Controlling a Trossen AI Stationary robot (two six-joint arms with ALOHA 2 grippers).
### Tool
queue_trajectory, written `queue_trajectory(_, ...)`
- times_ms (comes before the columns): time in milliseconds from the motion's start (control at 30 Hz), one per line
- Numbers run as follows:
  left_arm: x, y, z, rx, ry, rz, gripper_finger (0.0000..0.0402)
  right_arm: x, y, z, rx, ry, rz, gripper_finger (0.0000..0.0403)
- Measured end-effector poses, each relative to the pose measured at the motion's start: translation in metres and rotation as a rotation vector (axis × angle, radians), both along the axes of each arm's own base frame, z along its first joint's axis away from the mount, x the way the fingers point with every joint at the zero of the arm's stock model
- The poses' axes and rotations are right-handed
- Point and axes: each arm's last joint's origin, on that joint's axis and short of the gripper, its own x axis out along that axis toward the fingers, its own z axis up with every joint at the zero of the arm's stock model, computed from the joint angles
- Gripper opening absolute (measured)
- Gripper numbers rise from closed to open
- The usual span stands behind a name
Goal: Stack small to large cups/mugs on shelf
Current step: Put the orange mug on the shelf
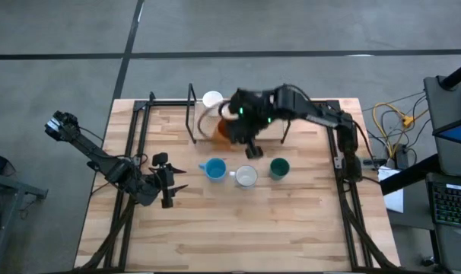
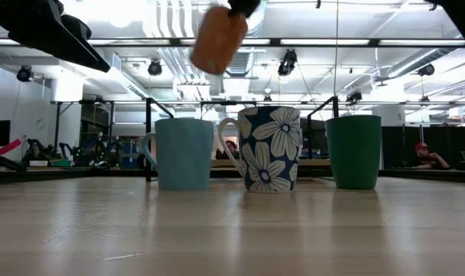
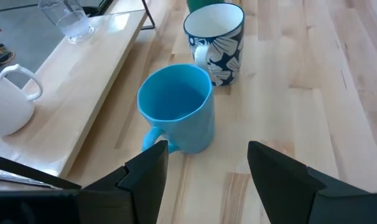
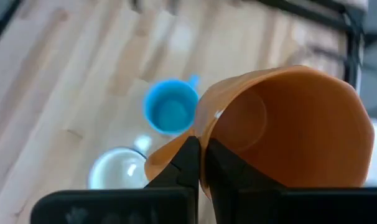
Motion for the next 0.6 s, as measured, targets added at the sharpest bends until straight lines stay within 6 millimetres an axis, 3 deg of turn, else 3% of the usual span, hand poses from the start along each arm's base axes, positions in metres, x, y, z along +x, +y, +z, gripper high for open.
queue_trajectory(167, 0.0, 0.0, 0.0, 0.001, 0.001, 0.0, 0.0208, -0.002, -0.038, -0.015, 0.031, 0.093, -0.115, 0.0009)
queue_trajectory(600, 0.0, 0.0, -0.001, 0.006, 0.008, -0.001, 0.0208, 0.007, -0.073, -0.051, 0.05, 0.242, -0.178, 0.0009)
